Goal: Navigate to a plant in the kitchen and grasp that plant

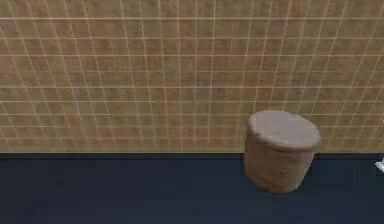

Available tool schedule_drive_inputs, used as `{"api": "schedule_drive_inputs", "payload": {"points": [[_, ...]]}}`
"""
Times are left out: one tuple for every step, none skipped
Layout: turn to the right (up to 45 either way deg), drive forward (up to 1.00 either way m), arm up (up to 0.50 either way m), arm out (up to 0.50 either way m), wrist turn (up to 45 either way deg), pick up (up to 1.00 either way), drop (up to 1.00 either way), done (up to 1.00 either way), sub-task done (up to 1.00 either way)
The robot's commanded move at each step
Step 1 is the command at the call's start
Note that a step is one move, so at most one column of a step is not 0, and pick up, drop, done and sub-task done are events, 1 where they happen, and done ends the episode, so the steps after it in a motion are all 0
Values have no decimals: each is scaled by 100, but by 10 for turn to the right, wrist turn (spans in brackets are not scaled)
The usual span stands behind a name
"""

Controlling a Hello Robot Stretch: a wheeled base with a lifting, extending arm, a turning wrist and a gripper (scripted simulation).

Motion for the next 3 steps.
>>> {"api": "schedule_drive_inputs", "payload": {"points": [[0, 20, 0, 0, 0, 0, 0, 0, 0], [-450, 0, 0, 0, 0, 0, 0, 0, 0], [-390, 0, 0, 0, 0, 0, 0, 0, 0]]}}
